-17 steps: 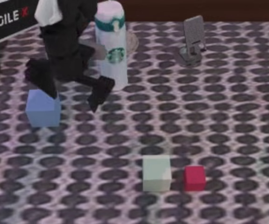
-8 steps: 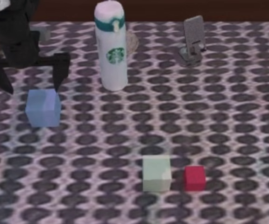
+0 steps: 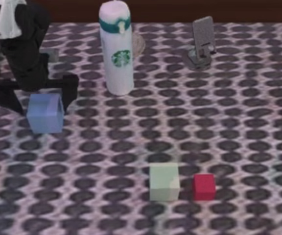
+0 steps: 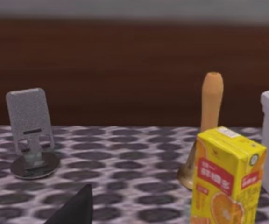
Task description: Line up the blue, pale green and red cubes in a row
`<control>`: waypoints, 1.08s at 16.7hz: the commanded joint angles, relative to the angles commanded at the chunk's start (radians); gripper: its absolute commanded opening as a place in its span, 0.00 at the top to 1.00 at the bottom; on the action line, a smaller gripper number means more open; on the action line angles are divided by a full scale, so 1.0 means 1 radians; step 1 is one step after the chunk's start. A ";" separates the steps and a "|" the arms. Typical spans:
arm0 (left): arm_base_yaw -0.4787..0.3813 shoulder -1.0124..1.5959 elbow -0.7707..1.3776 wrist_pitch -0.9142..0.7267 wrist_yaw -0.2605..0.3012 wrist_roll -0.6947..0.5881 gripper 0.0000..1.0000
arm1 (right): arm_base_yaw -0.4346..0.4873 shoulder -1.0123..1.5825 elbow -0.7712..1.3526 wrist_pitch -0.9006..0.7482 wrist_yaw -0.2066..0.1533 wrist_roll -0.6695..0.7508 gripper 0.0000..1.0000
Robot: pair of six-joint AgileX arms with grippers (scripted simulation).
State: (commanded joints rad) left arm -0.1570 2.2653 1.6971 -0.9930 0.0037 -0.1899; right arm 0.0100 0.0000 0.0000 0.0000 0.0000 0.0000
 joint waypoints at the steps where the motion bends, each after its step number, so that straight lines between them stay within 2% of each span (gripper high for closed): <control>1: 0.000 0.014 -0.025 0.039 0.000 0.000 0.00 | 0.000 0.000 0.000 0.000 0.000 0.000 0.00; 7: 0.001 0.037 -0.063 0.091 0.000 0.001 0.00 | 0.000 0.000 0.000 0.000 0.000 0.000 0.00; 18: 0.001 0.037 -0.063 0.091 0.000 0.001 0.83 | 0.000 0.000 0.000 0.000 0.000 0.000 0.00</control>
State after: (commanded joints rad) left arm -0.1563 2.3028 1.6341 -0.9021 0.0041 -0.1890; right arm 0.0100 0.0000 0.0000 0.0000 0.0000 0.0000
